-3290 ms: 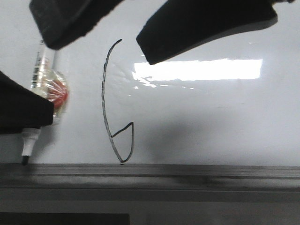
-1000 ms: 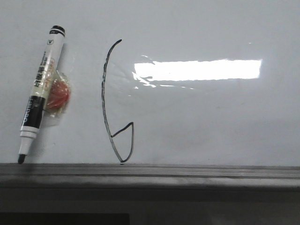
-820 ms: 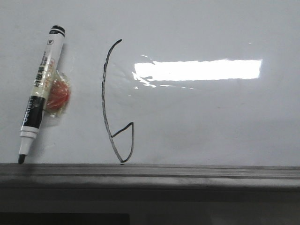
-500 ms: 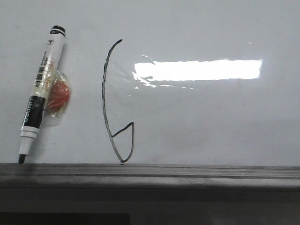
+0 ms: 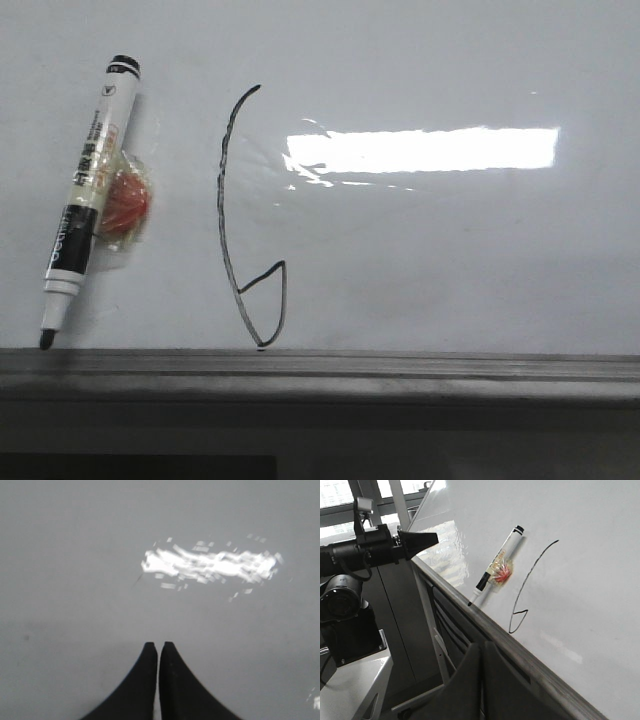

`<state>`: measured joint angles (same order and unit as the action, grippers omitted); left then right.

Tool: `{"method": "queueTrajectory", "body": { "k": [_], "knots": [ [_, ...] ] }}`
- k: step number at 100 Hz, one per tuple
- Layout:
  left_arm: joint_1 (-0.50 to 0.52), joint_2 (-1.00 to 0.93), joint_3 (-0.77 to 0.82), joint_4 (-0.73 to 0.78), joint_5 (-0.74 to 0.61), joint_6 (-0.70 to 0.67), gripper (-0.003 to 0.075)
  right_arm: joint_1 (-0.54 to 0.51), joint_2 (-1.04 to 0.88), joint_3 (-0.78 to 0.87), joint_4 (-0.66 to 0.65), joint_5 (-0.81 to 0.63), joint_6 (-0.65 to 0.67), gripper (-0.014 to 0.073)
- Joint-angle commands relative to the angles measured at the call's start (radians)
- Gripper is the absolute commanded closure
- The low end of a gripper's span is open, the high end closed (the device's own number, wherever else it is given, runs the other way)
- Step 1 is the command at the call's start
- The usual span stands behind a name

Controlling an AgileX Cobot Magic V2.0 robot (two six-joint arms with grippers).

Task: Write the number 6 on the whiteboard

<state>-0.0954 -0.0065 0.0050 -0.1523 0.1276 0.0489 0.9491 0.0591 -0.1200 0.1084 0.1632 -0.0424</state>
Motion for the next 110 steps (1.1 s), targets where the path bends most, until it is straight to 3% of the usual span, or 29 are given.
{"method": "queueTrajectory", "body": {
  "k": [1,6,110],
  "knots": [
    [0.036,-0.030,0.044,0.002,0.071,0.004,0.0739,-0.004,0.008,-0.025,0.001,-0.074,-0.006,0.0657],
    [0.045,-0.030,0.044,0.002,0.178,0.004,0.0739,-0.004,0.008,-0.025,0.001,-0.074,-0.006,0.0657],
    [0.045,-0.030,0.044,0.004,0.173,-0.004,0.0739,-0.004,0.008,-0.025,-0.003,-0.074,-0.006,0.0657]
  ]
}}
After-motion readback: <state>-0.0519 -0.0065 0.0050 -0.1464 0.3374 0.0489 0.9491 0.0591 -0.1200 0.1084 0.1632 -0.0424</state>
